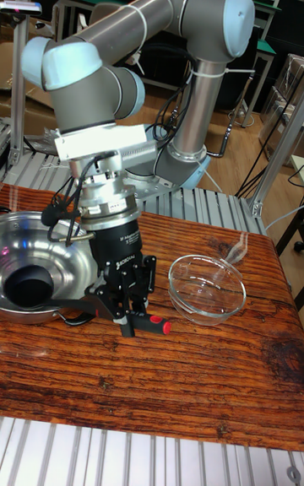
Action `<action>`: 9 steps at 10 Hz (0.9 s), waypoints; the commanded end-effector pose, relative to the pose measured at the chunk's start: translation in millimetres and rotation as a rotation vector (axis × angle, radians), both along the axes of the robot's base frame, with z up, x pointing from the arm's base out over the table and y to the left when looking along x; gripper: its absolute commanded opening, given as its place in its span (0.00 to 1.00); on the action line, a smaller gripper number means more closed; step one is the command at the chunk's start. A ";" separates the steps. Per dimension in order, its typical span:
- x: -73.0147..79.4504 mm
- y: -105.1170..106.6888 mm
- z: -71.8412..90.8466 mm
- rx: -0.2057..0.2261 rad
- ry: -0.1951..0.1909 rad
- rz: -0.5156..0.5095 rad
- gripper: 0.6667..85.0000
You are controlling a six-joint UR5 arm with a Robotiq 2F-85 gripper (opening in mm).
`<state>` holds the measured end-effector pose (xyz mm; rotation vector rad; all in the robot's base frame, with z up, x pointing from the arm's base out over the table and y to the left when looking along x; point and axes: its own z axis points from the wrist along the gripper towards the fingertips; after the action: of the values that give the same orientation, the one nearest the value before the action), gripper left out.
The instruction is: Scoop water with a large spoon from one bowl to another
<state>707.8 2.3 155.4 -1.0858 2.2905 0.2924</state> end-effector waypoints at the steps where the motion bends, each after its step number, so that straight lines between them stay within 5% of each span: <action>1: 13.0 -0.1 20.9 0.042 -0.042 -0.125 0.00; 9: 17.2 -11.7 29.2 0.023 -0.058 -0.231 0.00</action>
<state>724.0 -3.8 180.2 -0.8413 2.3180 0.2072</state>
